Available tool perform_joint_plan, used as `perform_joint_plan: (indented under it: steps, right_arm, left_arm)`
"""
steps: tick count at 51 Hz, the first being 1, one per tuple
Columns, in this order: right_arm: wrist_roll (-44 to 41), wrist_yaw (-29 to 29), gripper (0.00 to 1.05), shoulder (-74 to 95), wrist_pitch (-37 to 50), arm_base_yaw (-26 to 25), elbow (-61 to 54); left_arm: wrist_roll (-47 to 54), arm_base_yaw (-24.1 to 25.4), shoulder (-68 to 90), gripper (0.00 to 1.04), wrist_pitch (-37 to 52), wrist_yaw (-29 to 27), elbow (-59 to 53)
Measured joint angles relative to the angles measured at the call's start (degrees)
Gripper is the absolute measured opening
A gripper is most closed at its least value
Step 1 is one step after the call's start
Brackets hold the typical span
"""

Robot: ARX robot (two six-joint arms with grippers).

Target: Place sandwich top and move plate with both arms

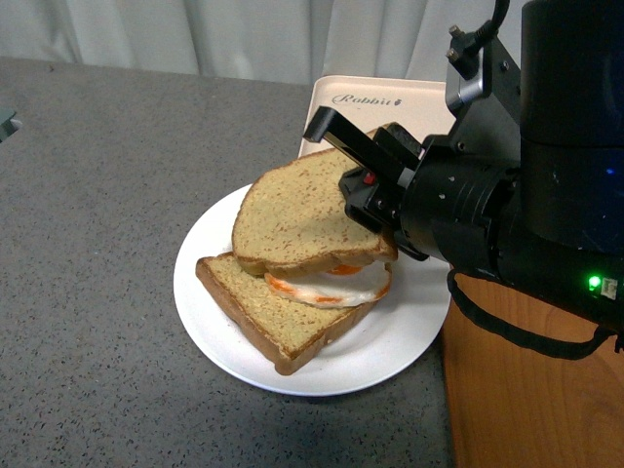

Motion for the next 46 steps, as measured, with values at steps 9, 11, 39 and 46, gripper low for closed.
perform_joint_plan:
  steps: [9,11,39,46]
  right_arm:
    - [-0.5,0.5,0.04,0.7,-1.4,-0.7,-0.2]
    - [-0.7,0.5,0.04,0.7,-1.8,-0.8,-0.2]
    - [-9.6,7.0,0.8,-1.8,-10.9,-5.5,0.0]
    - [-11.9,6.5,0.98,-6.3,-13.4,-7.9,-0.1]
  left_arm:
    - [0.0,0.0,0.0,0.98,0.0,0.0,0.0]
    - [0.0,0.0,0.0,0.98,0.0,0.0,0.0]
    - [0.0,0.0,0.0,0.98,0.0,0.0,0.0]
    - [0.0,0.0,0.0,0.98,0.0,0.0,0.0]
